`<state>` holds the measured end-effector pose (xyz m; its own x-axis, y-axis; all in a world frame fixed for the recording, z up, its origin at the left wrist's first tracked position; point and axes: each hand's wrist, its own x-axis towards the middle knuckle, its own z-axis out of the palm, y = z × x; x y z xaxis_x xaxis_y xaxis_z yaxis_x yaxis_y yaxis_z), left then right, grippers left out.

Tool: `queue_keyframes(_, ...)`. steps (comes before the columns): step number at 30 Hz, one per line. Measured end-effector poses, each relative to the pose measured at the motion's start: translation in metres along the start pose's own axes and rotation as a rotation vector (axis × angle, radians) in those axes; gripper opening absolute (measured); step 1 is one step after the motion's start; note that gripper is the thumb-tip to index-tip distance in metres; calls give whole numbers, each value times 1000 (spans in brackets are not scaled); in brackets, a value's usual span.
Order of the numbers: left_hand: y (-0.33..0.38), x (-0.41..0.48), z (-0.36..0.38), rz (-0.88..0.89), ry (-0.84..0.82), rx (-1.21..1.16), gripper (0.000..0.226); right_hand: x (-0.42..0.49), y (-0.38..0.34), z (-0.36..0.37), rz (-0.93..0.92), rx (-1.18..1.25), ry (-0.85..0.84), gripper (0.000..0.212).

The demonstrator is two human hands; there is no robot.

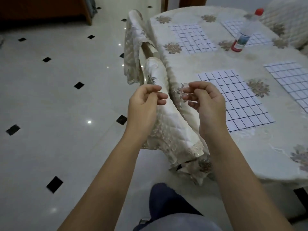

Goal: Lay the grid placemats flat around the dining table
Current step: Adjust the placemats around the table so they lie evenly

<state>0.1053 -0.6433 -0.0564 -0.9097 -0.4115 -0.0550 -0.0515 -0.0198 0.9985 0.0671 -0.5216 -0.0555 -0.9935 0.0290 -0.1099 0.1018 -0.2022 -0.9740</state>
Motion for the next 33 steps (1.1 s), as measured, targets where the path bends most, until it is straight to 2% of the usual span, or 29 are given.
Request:
queue_keyframes(6, 1, 74, -1, 13, -207, 16, 27, 50, 7, 28, -19, -22, 147, 29)
queue_keyframes(19, 22, 234, 27, 27, -480, 23, 29, 158, -3, 68, 2, -84, 467, 30)
queue_keyframes(25, 18, 293, 57, -11, -625, 7, 29, 195, -2, 78, -20, -242, 607, 27)
queue_keyframes(30, 20, 360, 75, -28, -787, 75, 27, 239, -4, 93, -2, -356, 751, 27)
queue_keyframes(33, 17, 409, 84, -73, -907, 205, 23, 262, -5, 104, 26, -356, 864, 26)
